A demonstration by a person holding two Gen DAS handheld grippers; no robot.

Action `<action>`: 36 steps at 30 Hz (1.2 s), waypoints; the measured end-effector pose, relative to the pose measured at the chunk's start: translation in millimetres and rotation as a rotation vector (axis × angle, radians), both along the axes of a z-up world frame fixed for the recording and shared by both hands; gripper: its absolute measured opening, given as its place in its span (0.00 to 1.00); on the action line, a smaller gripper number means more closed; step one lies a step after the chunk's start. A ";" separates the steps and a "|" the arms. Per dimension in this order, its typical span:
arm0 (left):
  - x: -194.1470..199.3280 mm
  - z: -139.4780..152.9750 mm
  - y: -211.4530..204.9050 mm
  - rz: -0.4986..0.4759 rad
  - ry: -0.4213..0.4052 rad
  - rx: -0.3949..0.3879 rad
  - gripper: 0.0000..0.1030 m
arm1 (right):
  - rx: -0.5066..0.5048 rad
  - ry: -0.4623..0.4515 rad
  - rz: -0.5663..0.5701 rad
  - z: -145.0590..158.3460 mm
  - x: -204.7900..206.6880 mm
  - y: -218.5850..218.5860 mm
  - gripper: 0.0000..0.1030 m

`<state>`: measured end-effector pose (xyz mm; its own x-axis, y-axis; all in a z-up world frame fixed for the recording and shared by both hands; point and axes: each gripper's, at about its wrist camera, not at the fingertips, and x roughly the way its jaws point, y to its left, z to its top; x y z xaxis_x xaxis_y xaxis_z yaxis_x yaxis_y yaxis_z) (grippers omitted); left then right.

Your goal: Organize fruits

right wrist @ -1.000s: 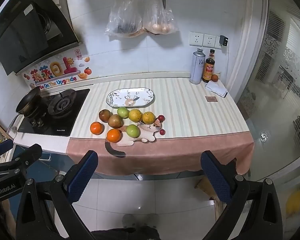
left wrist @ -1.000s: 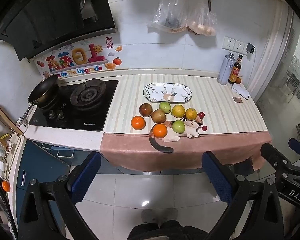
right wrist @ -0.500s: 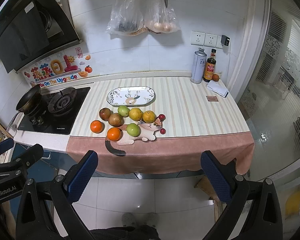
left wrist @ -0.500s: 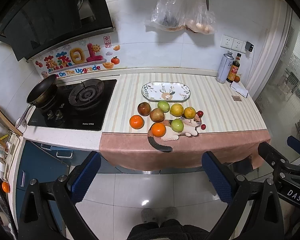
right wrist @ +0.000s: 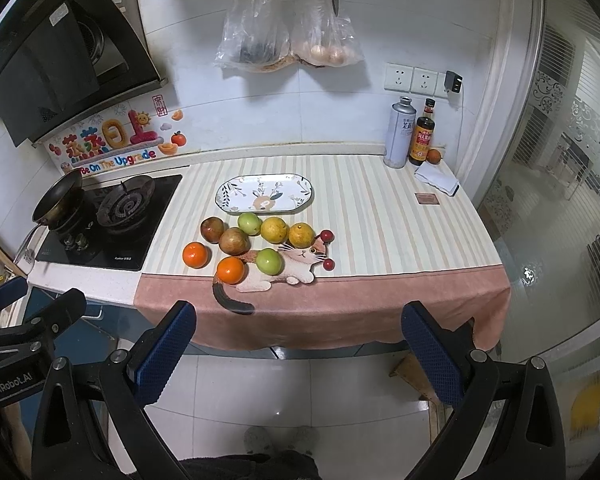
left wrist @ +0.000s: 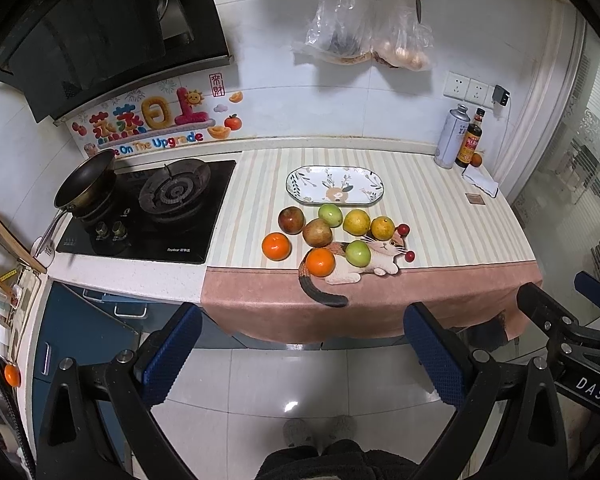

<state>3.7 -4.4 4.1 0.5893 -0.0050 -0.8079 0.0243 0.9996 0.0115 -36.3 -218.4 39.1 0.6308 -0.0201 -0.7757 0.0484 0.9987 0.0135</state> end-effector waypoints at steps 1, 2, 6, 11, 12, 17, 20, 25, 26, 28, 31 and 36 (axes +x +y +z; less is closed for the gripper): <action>-0.4 0.1 0.2 0.000 0.000 0.000 1.00 | 0.000 -0.001 -0.001 -0.1 -0.1 -0.4 1.00; 0.9 0.1 0.3 0.001 -0.002 -0.001 1.00 | -0.001 0.000 -0.001 0.0 0.0 0.1 1.00; 2.6 0.3 0.1 0.001 -0.003 -0.003 1.00 | -0.001 -0.002 -0.001 0.0 0.5 0.3 1.00; 5.6 1.3 0.4 0.002 -0.002 -0.001 1.00 | 0.000 0.000 0.000 1.3 1.2 3.6 1.00; 6.2 1.2 0.5 0.002 -0.001 -0.001 1.00 | -0.001 0.000 -0.001 1.6 1.1 5.0 1.00; 6.7 2.6 3.6 0.002 0.001 -0.008 1.00 | -0.001 0.000 -0.001 0.9 1.6 4.7 1.00; 6.8 2.2 3.5 0.002 -0.001 -0.008 1.00 | 0.000 0.002 0.000 0.3 2.5 5.5 1.00; 6.2 2.3 3.3 0.002 0.000 -0.008 1.00 | 0.001 0.001 -0.001 0.1 2.3 6.6 1.00; 6.4 2.4 3.4 0.002 -0.001 -0.008 1.00 | 0.001 0.001 -0.002 0.0 2.5 6.9 1.00; 6.1 2.3 3.5 0.002 -0.001 -0.009 1.00 | 0.002 0.001 -0.001 0.2 2.3 6.6 1.00; 6.2 2.3 3.2 0.003 0.000 -0.007 1.00 | 0.000 0.000 -0.001 -0.1 1.8 8.6 1.00; 7.5 3.0 5.3 0.001 0.001 -0.010 1.00 | 0.004 0.002 0.001 0.4 1.8 6.7 1.00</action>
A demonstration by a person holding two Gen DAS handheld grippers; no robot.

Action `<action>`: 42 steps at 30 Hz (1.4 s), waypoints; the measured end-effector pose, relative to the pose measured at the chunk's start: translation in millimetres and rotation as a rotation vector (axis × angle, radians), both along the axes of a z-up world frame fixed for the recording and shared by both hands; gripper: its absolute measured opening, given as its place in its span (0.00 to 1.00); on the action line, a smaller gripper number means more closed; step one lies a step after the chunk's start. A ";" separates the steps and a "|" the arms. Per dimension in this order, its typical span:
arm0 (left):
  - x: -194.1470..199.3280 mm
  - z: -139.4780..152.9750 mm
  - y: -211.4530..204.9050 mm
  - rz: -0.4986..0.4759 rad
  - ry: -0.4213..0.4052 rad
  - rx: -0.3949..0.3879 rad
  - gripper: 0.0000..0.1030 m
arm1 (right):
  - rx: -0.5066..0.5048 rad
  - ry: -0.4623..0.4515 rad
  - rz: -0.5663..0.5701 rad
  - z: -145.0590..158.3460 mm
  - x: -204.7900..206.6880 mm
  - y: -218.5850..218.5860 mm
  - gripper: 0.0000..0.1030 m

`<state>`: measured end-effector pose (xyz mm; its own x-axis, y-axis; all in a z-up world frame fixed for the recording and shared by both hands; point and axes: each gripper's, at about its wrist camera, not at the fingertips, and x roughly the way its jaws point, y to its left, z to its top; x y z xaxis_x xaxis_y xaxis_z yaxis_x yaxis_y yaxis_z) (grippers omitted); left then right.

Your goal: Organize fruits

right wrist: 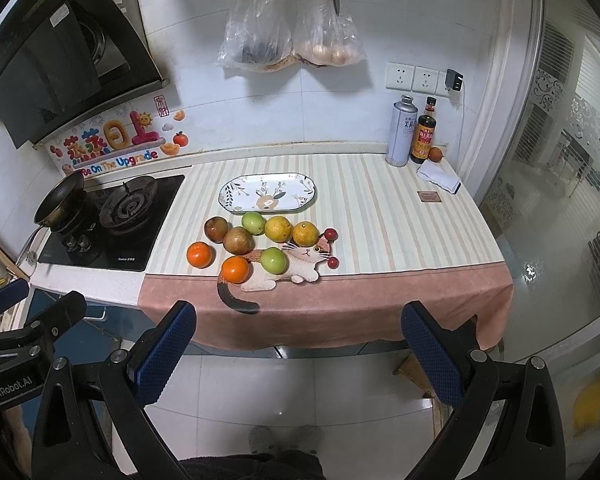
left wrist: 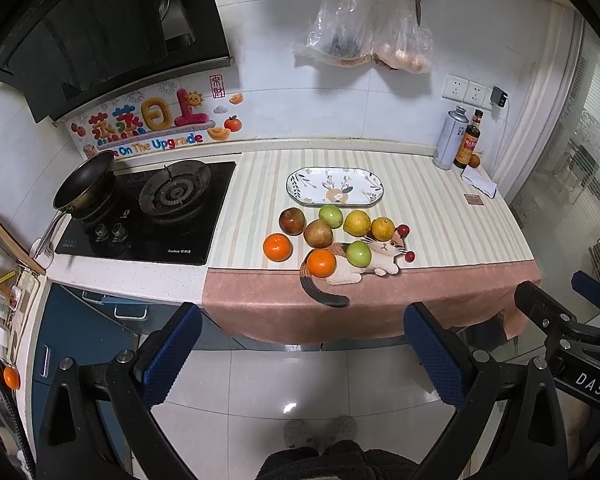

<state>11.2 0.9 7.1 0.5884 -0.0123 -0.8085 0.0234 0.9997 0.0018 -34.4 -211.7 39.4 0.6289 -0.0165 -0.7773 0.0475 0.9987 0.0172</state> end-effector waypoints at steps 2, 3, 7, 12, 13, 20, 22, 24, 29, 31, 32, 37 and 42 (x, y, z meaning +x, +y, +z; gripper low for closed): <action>-0.7 -0.5 -0.8 0.002 -0.002 0.003 1.00 | 0.000 0.001 0.001 0.1 0.1 3.0 1.00; -0.6 0.4 0.6 0.002 -0.003 0.003 1.00 | 0.000 0.000 0.001 0.6 0.7 5.3 1.00; -2.0 4.0 5.3 0.007 -0.014 0.002 1.00 | 0.001 -0.006 0.001 -0.3 -2.0 9.8 1.00; -6.2 4.9 7.3 0.005 -0.019 0.002 1.00 | 0.013 -0.004 0.005 0.9 -4.6 13.7 1.00; -6.0 4.6 6.3 0.005 -0.017 0.003 1.00 | 0.014 -0.005 0.005 1.6 -4.6 14.0 1.00; -5.9 4.1 6.0 0.006 -0.027 0.002 1.00 | 0.032 -0.008 -0.015 1.7 -1.7 14.6 1.00; -3.7 4.9 8.3 0.006 -0.042 0.000 1.00 | 0.053 -0.015 -0.025 -1.0 0.9 13.6 1.00; 2.9 5.4 14.4 0.022 -0.089 0.014 1.00 | 0.085 -0.032 -0.040 -5.8 4.8 13.4 1.00; 24.7 -6.2 40.0 0.063 -0.146 0.036 1.00 | 0.134 -0.059 -0.080 -27.0 22.7 15.5 1.00; 38.5 -14.5 47.6 0.074 -0.152 0.051 1.00 | 0.153 -0.051 -0.098 -39.3 32.3 16.1 1.00; 42.2 -18.6 50.3 0.076 -0.151 0.054 1.00 | 0.159 -0.044 -0.102 -44.7 38.2 15.8 1.00; 86.1 -47.3 60.9 0.097 -0.102 0.067 1.00 | 0.181 0.023 -0.119 -82.5 80.7 13.0 1.00; 146.4 -90.5 65.1 0.117 0.009 0.105 1.00 | 0.224 0.094 -0.127 -123.9 141.0 -2.3 1.00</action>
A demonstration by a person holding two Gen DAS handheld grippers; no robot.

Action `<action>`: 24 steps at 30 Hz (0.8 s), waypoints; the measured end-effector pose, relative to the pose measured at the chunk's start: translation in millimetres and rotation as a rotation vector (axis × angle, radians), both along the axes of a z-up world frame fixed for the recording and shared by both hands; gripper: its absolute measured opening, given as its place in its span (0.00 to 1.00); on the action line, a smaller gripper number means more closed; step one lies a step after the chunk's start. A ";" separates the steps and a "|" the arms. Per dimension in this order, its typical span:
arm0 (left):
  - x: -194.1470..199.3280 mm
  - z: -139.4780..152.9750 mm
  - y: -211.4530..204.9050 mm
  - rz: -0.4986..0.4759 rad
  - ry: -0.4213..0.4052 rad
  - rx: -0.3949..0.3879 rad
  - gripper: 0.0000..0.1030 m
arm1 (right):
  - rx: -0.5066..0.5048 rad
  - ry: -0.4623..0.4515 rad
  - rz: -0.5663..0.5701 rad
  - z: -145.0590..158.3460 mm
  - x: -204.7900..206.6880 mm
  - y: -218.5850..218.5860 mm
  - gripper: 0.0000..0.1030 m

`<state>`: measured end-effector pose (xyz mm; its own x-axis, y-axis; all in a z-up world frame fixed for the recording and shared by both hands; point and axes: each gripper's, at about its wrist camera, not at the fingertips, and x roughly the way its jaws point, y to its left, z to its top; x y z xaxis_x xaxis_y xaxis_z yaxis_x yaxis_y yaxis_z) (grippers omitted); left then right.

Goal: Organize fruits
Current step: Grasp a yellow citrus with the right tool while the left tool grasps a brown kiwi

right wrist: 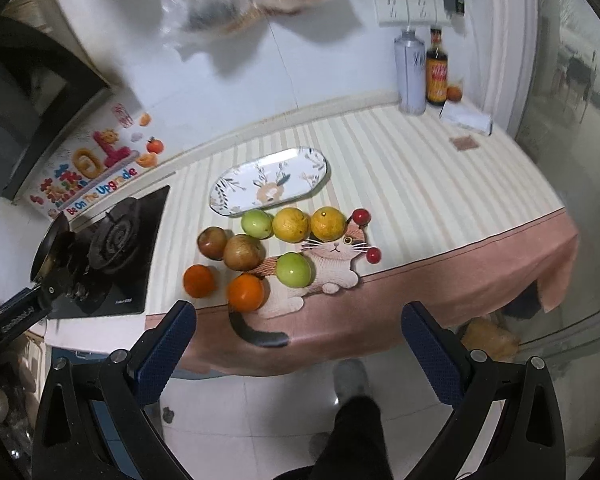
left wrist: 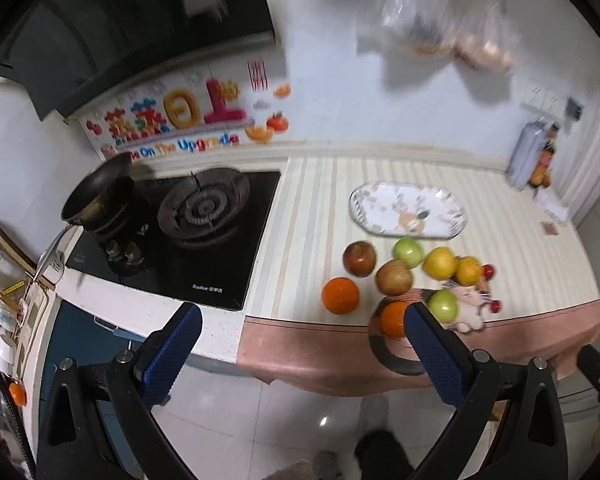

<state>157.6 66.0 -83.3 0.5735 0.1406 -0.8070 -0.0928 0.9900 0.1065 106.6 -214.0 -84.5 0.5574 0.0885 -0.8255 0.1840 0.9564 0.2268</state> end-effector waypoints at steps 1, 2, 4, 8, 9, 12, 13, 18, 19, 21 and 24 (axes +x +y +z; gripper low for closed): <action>11.4 -8.2 0.8 0.005 0.023 0.004 1.00 | 0.015 0.019 0.002 -11.6 16.4 -5.1 1.00; 26.3 -18.6 1.2 0.015 0.051 0.009 1.00 | 0.025 0.031 0.005 -19.3 28.2 -7.9 1.00; 56.0 -39.3 0.4 0.030 0.108 0.010 1.00 | 0.049 0.078 0.015 -42.1 60.9 -19.2 1.00; 118.7 -81.9 -4.1 0.056 0.231 -0.020 1.00 | 0.111 0.167 0.032 -87.3 123.7 -42.0 0.99; 131.4 -92.2 -5.9 0.060 0.261 -0.032 0.99 | 0.121 0.190 0.032 -101.4 143.2 -49.2 0.99; 169.0 -123.6 -12.1 0.061 0.356 -0.088 0.96 | 0.130 0.247 0.036 -134.9 184.3 -63.7 0.97; 178.3 -132.3 -12.9 0.066 0.382 -0.099 0.95 | 0.129 0.268 0.042 -145.2 194.7 -65.7 0.95; 222.6 -174.4 -20.3 0.069 0.510 -0.166 0.95 | 0.129 0.388 0.106 -197.0 239.0 -67.2 0.87; 228.9 -181.5 -21.9 0.067 0.527 -0.176 0.95 | 0.126 0.404 0.122 -205.1 244.2 -65.7 0.87; 240.7 -196.1 -25.6 0.063 0.565 -0.186 0.94 | 0.122 0.441 0.150 -220.1 254.5 -62.9 0.84; 252.6 -212.9 -29.8 0.052 0.607 -0.196 0.94 | 0.127 0.482 0.182 -234.1 264.6 -55.4 0.80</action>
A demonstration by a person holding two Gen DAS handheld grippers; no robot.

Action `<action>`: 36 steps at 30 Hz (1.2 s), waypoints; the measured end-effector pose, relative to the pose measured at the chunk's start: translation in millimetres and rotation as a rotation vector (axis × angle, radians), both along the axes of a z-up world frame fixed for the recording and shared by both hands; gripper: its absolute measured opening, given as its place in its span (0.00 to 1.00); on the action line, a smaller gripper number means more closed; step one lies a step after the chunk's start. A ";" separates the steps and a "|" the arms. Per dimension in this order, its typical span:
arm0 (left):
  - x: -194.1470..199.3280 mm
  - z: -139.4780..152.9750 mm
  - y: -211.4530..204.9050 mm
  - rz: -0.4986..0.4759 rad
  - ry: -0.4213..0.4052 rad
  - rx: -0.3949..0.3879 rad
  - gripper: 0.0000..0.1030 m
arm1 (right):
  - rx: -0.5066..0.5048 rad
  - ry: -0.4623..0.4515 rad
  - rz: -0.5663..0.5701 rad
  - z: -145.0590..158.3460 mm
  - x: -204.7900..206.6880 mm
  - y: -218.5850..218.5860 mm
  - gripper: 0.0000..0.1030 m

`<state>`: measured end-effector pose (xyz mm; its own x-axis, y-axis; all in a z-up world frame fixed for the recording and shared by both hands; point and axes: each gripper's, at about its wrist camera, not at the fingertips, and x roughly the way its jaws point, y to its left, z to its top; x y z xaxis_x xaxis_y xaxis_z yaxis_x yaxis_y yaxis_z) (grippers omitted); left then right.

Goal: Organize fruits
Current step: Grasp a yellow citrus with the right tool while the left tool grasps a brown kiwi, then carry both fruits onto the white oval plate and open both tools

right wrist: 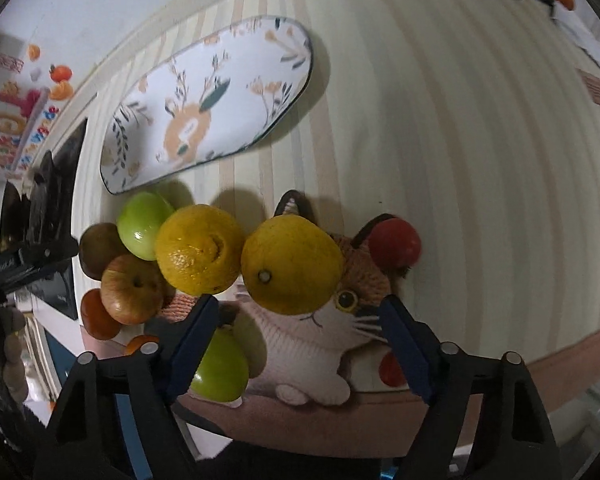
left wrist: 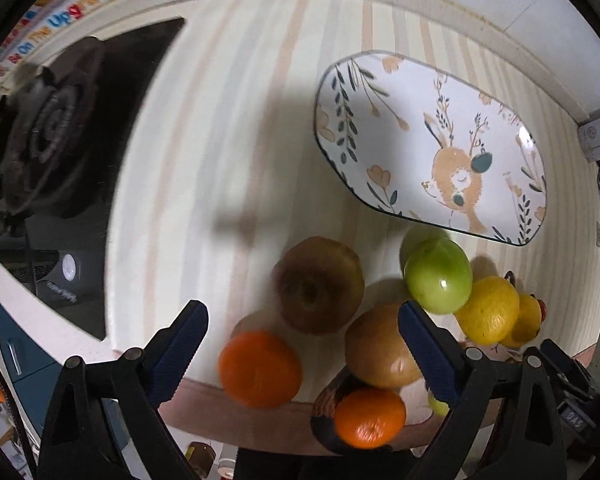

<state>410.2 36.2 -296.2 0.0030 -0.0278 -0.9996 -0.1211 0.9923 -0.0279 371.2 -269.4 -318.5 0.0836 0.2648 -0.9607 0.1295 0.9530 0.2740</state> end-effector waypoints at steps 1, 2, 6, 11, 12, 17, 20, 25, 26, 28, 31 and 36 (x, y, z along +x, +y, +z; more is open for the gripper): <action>2.4 -3.7 -0.8 -0.003 0.010 -0.002 0.94 | 0.000 0.008 0.010 -2.1 2.5 2.6 0.79; 5.2 -8.3 -2.2 -0.009 0.022 -0.012 0.94 | 0.000 0.012 0.022 -3.9 5.3 4.2 0.79; 11.8 -22.3 -4.8 -0.012 0.056 -0.035 0.89 | -0.013 0.024 0.061 -10.8 17.2 11.6 0.77; 15.6 -35.1 -5.0 -0.020 0.089 -0.034 0.67 | -0.024 0.041 0.108 -15.1 22.9 15.9 0.70; 15.8 -36.2 -5.4 -0.025 0.088 -0.028 0.66 | -0.029 0.044 0.117 -16.3 25.2 17.7 0.70; 14.1 -38.7 -7.9 -0.049 0.090 -0.011 0.62 | -0.039 0.043 0.130 -16.6 32.2 16.7 0.69; 16.1 -46.5 -7.2 -0.058 0.083 -0.004 0.62 | -0.012 0.055 0.128 -19.2 33.8 13.1 0.69; 17.7 -44.2 -6.9 -0.048 0.069 0.001 0.61 | 0.037 0.063 0.125 -21.1 34.1 12.5 0.60; 17.1 -43.4 -8.1 -0.045 0.068 0.001 0.61 | 0.030 0.062 0.130 -20.3 34.1 12.2 0.60; 16.0 -42.1 -7.6 -0.045 0.068 0.004 0.61 | 0.016 0.061 0.129 -19.0 33.5 14.4 0.60; 10.3 -34.5 -10.4 -0.045 0.063 0.001 0.61 | -0.009 0.052 0.123 -15.8 31.0 15.9 0.60; 9.6 -12.4 -13.3 -0.051 0.032 -0.009 0.61 | 0.012 0.026 0.091 -1.3 32.3 13.1 0.60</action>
<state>419.8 22.9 -308.6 -0.0302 -0.0358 -0.9989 -0.0717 0.9969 -0.0335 403.5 -256.3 -319.8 0.0337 0.2822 -0.9588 0.0493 0.9577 0.2836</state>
